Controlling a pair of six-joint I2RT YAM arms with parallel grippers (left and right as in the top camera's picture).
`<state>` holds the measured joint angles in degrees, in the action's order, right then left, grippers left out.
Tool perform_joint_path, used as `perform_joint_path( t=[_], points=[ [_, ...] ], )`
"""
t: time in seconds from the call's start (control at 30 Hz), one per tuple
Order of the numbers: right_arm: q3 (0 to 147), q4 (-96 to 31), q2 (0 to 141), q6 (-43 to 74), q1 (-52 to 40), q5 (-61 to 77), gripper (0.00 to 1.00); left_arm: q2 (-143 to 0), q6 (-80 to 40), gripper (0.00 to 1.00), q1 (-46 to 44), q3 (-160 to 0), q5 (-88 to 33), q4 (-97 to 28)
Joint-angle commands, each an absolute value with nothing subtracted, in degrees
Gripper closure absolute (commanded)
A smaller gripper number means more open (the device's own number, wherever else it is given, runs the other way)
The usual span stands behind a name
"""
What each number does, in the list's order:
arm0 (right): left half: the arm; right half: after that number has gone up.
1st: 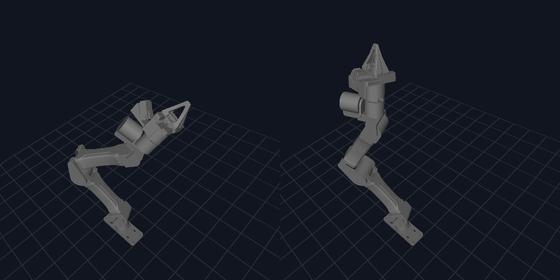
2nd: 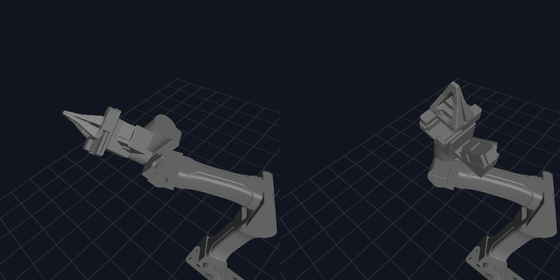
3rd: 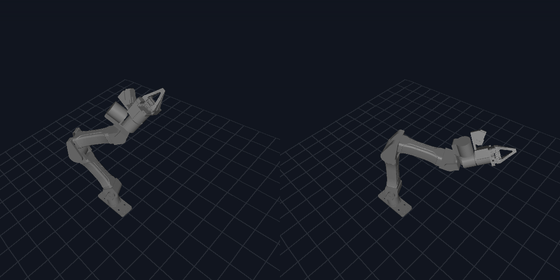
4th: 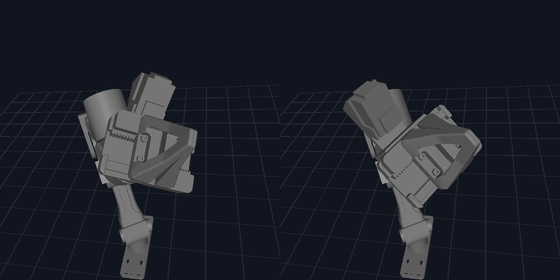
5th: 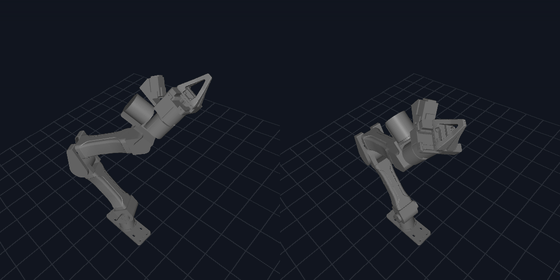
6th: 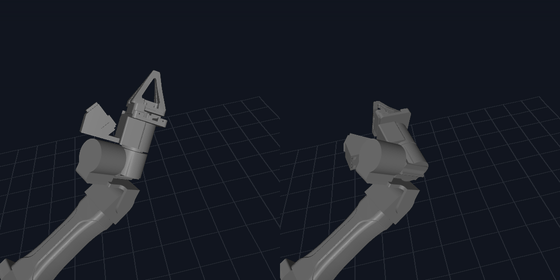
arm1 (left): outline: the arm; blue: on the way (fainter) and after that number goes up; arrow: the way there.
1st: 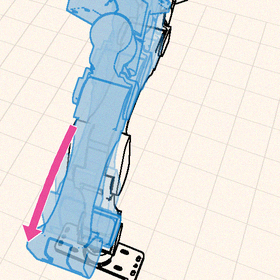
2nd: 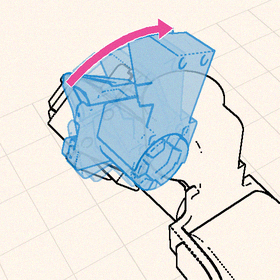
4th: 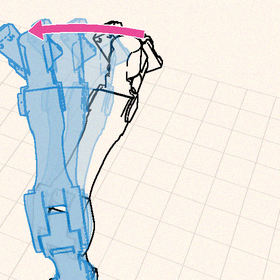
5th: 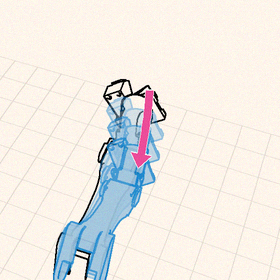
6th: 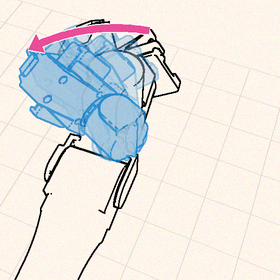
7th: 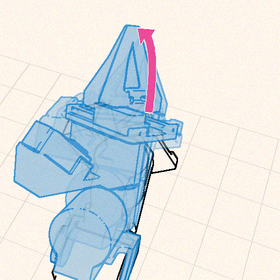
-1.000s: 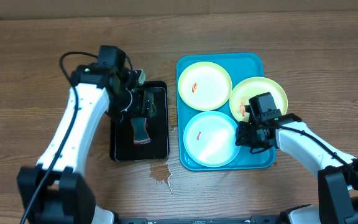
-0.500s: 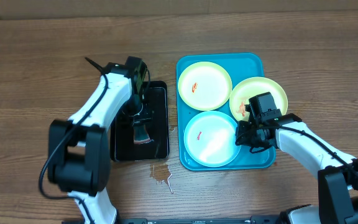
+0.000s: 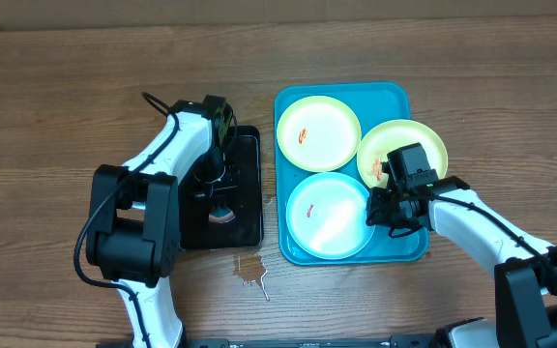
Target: Clean dirty plates on tray and stack at the side
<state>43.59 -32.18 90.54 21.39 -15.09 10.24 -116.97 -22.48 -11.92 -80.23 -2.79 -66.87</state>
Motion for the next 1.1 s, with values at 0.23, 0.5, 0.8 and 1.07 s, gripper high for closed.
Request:
perform_joint_path(
  t=[0.23, 0.5, 0.8, 1.07],
  points=[
    [42.5, -29.95, 90.74, 21.65, -15.16, 7.53, 0.85, -110.56, -17.17, 0.96, -12.08, -87.99, -1.3, -71.35],
    [42.5, -30.0, 90.74, 21.65, -15.16, 7.53, 0.85, -107.46, -15.81, 0.96, -12.08, -89.76, -0.4, -73.19],
    [42.5, -30.02, 90.74, 21.65, -15.16, 7.51, 0.85, -107.7, -15.84, 0.96, -12.1, -80.79, -0.6, -62.7],
    [42.5, -30.04, 90.72, 21.65, -15.16, 7.53, 0.85, -107.72, -15.84, 0.96, -12.08, -71.33, -1.5, -52.69]
  ],
)
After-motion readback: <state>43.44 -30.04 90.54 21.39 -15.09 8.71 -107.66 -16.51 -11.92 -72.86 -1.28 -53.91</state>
